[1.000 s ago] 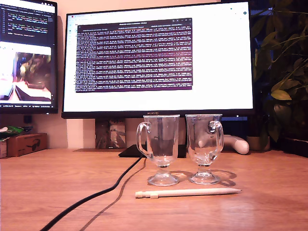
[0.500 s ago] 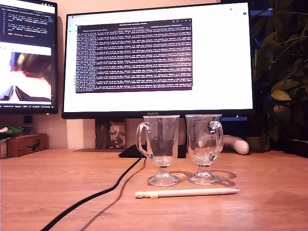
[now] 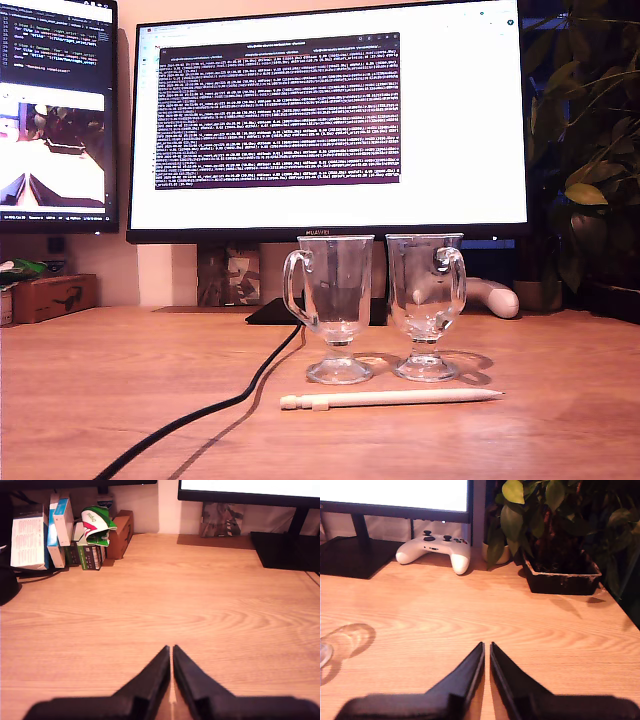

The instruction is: Pick the small glass cups in front of you with each of your hands, and place them behind the white pen

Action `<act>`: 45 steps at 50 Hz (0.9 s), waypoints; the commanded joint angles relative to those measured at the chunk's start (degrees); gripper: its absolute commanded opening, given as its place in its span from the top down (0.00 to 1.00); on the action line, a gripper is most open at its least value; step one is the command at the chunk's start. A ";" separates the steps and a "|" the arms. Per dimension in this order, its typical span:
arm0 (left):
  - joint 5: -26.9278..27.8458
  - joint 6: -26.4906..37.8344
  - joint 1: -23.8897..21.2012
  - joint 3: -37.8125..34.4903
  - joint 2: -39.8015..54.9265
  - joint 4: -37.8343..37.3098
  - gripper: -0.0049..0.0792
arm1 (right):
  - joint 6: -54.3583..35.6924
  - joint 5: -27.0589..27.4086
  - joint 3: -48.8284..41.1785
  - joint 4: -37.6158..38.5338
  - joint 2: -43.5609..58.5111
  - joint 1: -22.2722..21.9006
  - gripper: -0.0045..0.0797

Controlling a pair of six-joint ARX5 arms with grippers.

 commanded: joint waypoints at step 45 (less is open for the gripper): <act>0.00 4.96 0.07 -1.31 -0.46 -1.27 0.96 | 1.66 0.02 -0.74 0.28 -0.02 0.15 0.96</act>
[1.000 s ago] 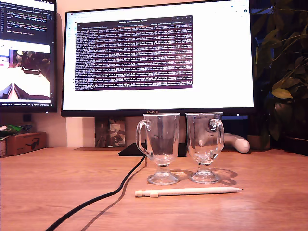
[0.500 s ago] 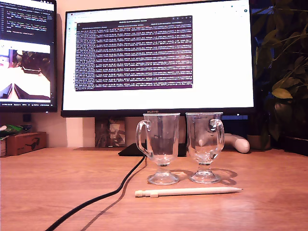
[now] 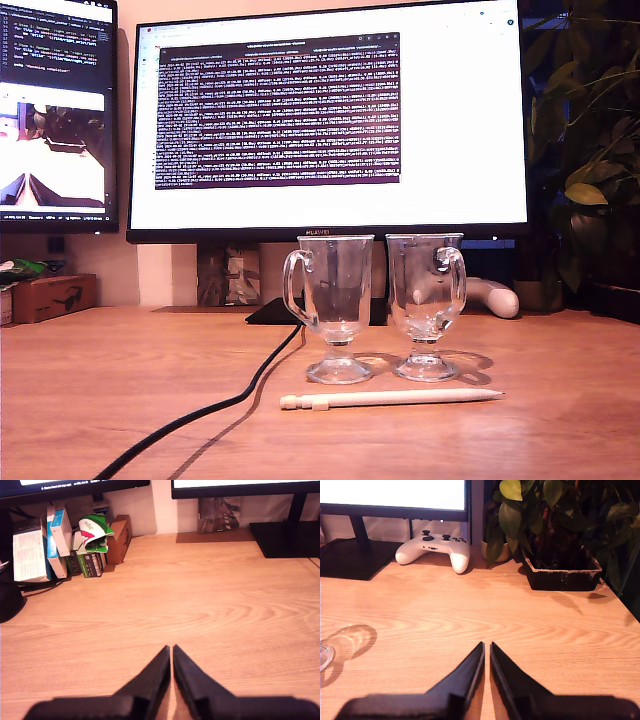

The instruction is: Pick the small glass cups in front of you with each of your hands, and place them behind the white pen

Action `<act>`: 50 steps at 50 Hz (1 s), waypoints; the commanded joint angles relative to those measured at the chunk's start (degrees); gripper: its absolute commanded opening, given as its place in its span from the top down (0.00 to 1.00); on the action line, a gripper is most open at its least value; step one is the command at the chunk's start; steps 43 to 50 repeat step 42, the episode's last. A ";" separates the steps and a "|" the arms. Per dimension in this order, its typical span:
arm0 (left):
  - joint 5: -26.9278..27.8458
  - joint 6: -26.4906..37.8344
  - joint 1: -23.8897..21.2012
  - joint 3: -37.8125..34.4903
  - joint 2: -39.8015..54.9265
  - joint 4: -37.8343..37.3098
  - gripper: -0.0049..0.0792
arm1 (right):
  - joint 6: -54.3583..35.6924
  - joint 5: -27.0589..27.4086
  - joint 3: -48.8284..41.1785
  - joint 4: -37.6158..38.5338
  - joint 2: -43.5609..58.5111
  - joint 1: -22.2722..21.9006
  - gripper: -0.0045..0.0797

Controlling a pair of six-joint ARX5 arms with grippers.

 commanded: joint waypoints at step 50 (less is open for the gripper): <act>-0.04 -0.04 0.07 -1.31 -0.46 -1.25 0.96 | 0.13 -0.04 -0.72 0.59 -2.43 -6.34 0.96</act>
